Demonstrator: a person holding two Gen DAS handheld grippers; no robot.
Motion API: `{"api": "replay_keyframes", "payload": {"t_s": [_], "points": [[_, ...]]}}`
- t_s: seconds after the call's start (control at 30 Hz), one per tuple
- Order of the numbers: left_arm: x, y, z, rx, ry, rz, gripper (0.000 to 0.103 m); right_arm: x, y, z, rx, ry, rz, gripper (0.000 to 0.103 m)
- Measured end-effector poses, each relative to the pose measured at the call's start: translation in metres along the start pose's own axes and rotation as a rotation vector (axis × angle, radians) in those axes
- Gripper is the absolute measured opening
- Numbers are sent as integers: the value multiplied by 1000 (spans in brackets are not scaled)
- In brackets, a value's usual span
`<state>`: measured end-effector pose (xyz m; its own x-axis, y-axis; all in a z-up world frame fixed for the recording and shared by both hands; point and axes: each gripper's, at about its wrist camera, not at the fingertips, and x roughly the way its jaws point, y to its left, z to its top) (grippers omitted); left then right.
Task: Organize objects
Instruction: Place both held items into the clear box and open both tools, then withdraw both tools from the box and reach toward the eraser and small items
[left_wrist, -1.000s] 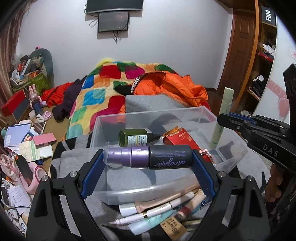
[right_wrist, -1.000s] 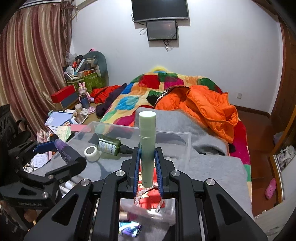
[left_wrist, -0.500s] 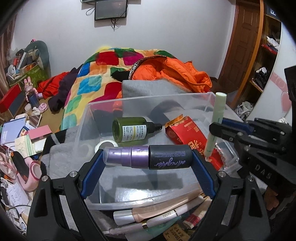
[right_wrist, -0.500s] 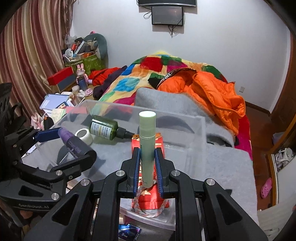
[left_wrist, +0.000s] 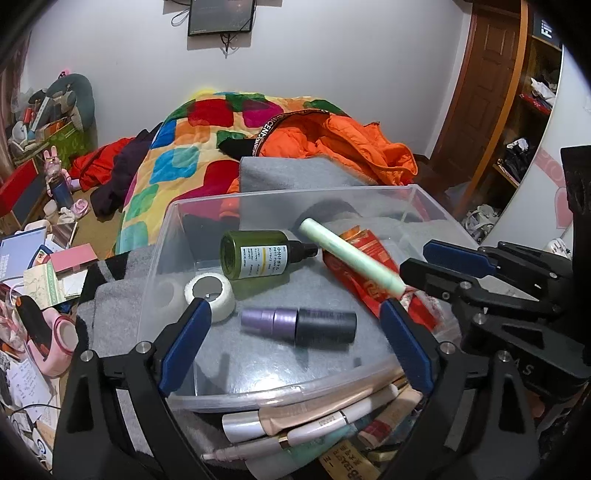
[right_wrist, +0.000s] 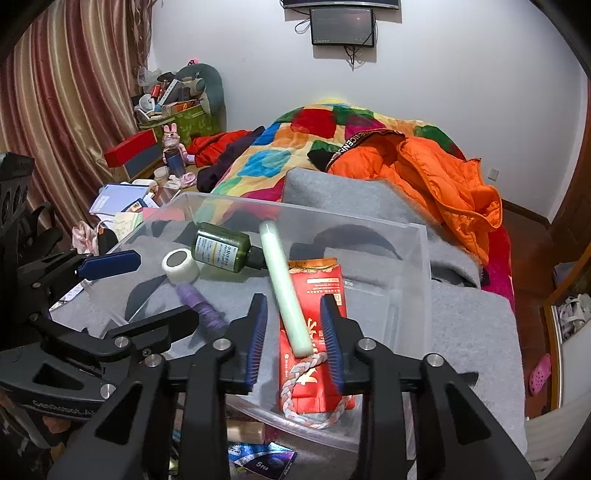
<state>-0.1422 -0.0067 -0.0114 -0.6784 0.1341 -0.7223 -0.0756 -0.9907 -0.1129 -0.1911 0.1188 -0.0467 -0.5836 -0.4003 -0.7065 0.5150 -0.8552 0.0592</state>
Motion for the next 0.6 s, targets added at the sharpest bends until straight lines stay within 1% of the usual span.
{"api": "replay_keyframes", "payload": {"t_s": [0.13, 0.2, 0.37, 0.6], "points": [[-8, 0, 1, -3, -18, 1, 94, -7, 0, -1, 5, -11, 8, 30], [-14, 1, 1, -5, -31, 3, 94, -13, -1, -1, 12, -22, 12, 35], [-32, 1, 0, -9, -72, 14, 97, -28, -3, -5, 25, -48, 19, 41], [-55, 7, -11, -25, -96, 20, 99, -54, 0, -14, 24, -77, 26, 43]]}}
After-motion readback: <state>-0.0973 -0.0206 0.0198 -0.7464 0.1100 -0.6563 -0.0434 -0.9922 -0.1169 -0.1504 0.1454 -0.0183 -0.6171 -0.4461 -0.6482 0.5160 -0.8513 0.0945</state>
